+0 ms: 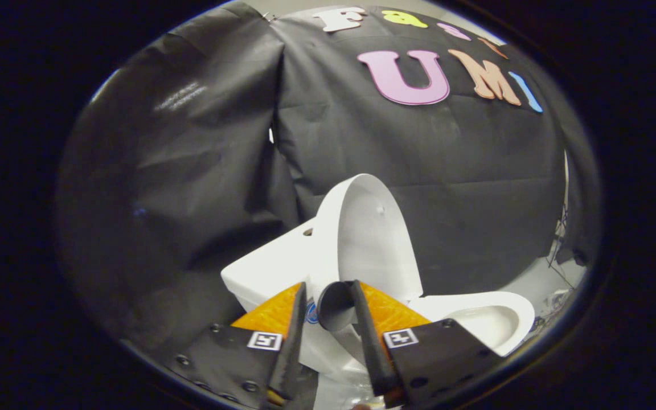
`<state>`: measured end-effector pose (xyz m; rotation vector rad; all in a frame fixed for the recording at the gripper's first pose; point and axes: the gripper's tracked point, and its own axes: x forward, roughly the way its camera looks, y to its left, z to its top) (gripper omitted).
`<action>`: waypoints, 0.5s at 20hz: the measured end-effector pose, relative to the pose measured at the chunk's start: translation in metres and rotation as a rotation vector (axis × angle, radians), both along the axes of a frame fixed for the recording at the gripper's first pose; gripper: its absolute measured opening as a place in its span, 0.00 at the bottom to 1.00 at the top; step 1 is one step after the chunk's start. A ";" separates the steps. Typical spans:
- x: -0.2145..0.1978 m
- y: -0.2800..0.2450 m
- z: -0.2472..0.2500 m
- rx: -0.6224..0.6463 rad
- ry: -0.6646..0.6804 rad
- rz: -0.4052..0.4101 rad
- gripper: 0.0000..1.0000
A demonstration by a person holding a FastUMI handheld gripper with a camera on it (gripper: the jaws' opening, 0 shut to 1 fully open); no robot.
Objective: Open the toilet lid.
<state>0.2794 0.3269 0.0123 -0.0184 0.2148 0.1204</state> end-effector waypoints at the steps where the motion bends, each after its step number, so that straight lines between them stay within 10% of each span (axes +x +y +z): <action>1: 0.000 0.004 -0.003 -0.012 0.012 0.025 0.68; 6: -0.015 0.004 0.003 -0.050 -0.012 0.077 0.99; 10: -0.032 -0.007 0.017 -0.048 -0.050 0.077 0.99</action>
